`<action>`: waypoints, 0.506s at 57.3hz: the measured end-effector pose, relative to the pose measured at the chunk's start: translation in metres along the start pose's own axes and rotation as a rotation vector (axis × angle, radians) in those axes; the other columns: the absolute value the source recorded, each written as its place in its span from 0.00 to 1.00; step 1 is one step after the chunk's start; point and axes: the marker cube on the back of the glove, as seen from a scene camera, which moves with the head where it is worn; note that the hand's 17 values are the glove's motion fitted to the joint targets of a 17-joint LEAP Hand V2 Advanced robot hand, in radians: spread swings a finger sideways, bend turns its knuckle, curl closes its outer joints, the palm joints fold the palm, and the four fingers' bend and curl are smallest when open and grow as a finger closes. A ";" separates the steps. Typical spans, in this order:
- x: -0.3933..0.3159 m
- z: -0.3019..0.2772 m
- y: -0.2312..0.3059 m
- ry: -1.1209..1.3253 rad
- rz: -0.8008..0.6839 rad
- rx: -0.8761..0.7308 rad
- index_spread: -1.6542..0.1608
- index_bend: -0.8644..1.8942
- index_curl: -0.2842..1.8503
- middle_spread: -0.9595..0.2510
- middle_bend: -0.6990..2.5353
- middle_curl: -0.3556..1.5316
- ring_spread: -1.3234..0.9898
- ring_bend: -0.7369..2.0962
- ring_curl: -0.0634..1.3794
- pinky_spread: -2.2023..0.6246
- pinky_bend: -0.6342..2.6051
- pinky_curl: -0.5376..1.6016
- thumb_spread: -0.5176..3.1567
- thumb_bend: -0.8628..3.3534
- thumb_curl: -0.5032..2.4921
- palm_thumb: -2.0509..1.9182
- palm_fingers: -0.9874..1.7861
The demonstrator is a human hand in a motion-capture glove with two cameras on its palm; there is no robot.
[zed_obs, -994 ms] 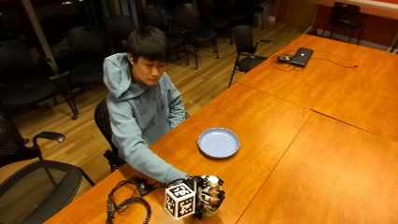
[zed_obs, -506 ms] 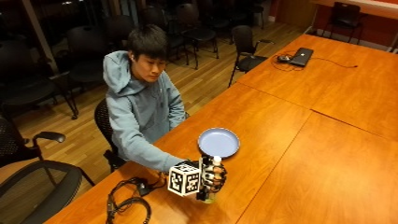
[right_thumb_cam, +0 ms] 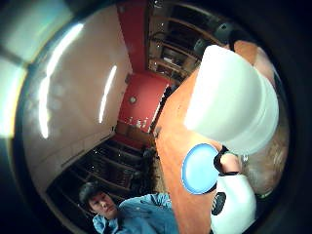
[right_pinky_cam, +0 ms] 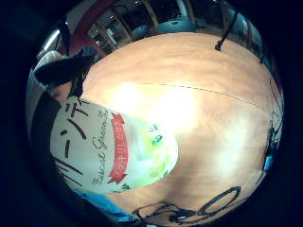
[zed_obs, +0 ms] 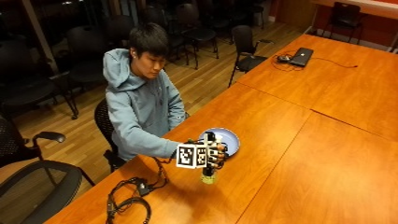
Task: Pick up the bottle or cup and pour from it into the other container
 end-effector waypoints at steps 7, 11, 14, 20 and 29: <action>-0.019 0.008 0.004 0.049 -0.029 -0.054 0.87 0.37 0.32 0.76 0.28 0.47 0.51 0.42 0.37 0.73 0.33 0.42 0.20 0.20 0.40 0.80 0.76; -0.031 0.015 0.008 0.098 -0.056 -0.101 0.87 0.37 0.32 0.77 0.28 0.47 0.51 0.41 0.37 0.73 0.33 0.42 0.20 0.20 0.40 0.80 0.76; -0.038 0.022 0.012 0.141 -0.078 -0.132 0.87 0.37 0.32 0.77 0.28 0.47 0.51 0.41 0.37 0.73 0.33 0.42 0.20 0.20 0.40 0.80 0.76; -0.058 0.035 0.020 0.254 -0.109 -0.204 0.87 0.37 0.32 0.77 0.28 0.47 0.51 0.41 0.37 0.73 0.32 0.42 0.20 0.20 0.40 0.80 0.76; -0.087 0.046 0.025 0.425 -0.159 -0.359 0.87 0.37 0.32 0.77 0.28 0.47 0.51 0.41 0.38 0.73 0.32 0.42 0.20 0.20 0.40 0.80 0.76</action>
